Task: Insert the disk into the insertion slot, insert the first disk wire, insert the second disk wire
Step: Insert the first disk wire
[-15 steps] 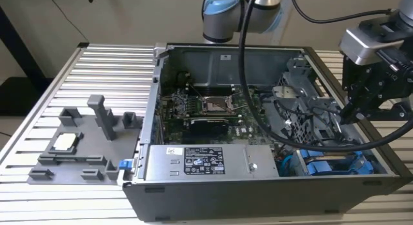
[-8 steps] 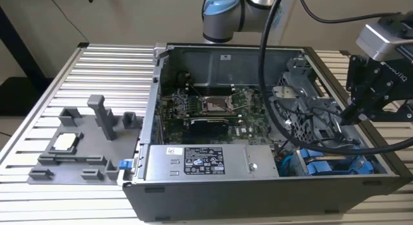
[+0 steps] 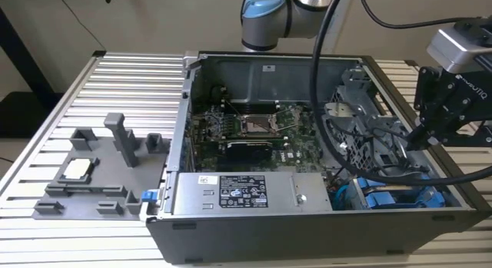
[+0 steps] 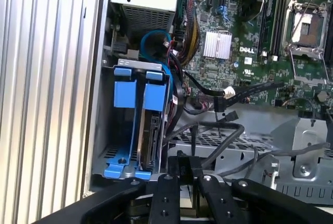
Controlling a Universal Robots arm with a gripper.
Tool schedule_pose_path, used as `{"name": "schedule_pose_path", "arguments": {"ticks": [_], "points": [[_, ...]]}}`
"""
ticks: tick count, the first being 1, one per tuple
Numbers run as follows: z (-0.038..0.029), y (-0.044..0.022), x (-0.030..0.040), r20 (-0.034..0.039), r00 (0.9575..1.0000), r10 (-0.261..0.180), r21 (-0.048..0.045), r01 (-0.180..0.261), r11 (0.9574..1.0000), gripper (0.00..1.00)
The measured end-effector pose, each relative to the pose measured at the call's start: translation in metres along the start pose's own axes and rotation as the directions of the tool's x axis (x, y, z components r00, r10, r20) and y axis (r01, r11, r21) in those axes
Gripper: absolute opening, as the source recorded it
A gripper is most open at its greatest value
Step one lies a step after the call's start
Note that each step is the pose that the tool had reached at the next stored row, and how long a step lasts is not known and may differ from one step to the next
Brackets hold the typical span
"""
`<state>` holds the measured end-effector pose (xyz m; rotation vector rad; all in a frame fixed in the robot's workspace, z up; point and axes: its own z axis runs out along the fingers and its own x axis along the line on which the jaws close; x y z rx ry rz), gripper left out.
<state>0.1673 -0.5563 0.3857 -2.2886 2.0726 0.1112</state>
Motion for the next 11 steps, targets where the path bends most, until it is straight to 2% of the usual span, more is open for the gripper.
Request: {"name": "schedule_pose_path", "arguments": {"ticks": [7, 11], "points": [[0.0019, 0.0005, 0.0053, 0.0004, 0.9989, 0.046, 0.0040, -0.046, 0.9989, 0.19], [0.0037, 0.0008, 0.0077, 0.0007, 0.9989, 0.047, -0.0005, -0.047, 0.9989, 0.19]]}}
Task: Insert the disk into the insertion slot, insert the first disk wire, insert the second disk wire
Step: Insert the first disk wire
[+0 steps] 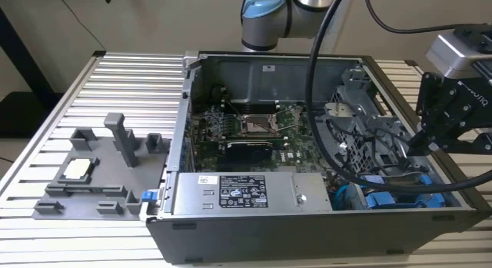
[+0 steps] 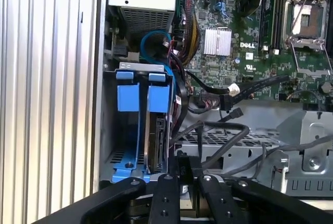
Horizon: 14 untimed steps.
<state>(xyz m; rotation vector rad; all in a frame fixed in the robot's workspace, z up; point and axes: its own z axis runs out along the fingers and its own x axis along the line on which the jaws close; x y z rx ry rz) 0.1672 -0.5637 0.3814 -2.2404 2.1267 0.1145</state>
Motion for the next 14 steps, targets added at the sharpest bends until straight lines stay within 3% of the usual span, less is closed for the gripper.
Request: {"name": "schedule_pose_path", "arguments": {"ticks": [6, 14], "points": [[0.0060, -0.0001, 0.0079, 0.0014, 1.0000, 0.001, -0.0023, -0.001, 1.0000, 0.19], [0.0178, -0.0005, 0.0111, 0.0035, 1.0000, 0.006, -0.0023, -0.006, 1.0000, 0.19]]}}
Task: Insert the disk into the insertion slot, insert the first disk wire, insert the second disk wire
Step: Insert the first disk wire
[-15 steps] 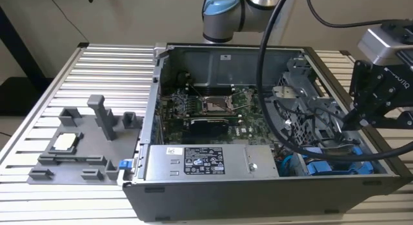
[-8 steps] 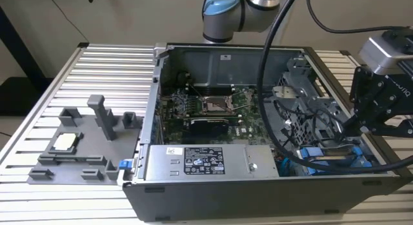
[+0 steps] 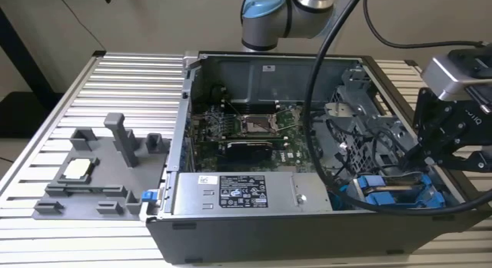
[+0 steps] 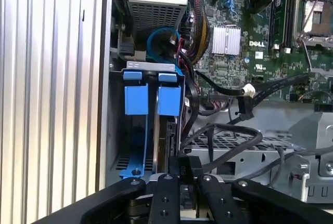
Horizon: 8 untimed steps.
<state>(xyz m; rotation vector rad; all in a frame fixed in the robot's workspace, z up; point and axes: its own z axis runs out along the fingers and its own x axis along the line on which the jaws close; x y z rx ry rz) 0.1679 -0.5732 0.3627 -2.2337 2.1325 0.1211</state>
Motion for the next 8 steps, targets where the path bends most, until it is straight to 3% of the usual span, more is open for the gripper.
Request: {"name": "schedule_pose_path", "arguments": {"ticks": [8], "points": [[0.0088, -0.0046, 0.0036, 0.0043, 1.0000, 0.006, -0.0032, -0.006, 1.0000, 0.19]]}}
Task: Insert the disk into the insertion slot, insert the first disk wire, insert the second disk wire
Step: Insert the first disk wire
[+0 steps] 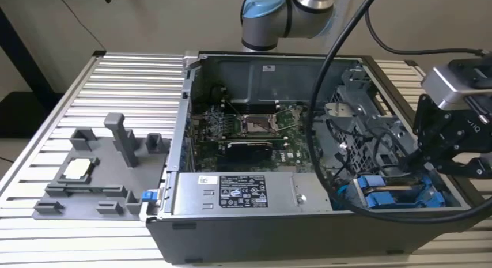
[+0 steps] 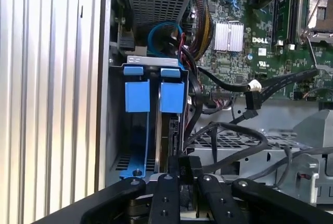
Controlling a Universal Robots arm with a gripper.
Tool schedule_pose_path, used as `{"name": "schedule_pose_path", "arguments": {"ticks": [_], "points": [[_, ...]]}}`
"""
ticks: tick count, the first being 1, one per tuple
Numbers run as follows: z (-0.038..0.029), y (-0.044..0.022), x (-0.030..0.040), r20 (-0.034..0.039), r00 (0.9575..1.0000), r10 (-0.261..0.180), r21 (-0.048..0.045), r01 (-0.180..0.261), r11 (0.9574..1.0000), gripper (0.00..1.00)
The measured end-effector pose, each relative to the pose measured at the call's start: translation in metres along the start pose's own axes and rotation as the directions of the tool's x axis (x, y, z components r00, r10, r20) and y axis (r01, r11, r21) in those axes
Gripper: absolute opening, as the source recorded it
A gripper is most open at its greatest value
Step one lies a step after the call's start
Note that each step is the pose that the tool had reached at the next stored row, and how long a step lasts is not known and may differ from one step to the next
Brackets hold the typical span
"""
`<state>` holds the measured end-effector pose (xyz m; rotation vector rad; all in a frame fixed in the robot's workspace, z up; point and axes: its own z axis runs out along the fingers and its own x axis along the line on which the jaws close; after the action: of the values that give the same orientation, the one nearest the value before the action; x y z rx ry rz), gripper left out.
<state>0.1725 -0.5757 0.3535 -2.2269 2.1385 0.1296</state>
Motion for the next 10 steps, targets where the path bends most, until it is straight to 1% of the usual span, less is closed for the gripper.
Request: {"name": "schedule_pose_path", "arguments": {"ticks": [5, 10], "points": [[0.0037, -0.0002, 0.0014, 0.0003, 0.9996, 0.029, 0.0024, -0.029, 0.9996, 0.19], [0.0042, -0.0003, 0.0015, 0.0006, 0.9996, 0.030, 0.0025, -0.030, 0.9996, 0.19]]}}
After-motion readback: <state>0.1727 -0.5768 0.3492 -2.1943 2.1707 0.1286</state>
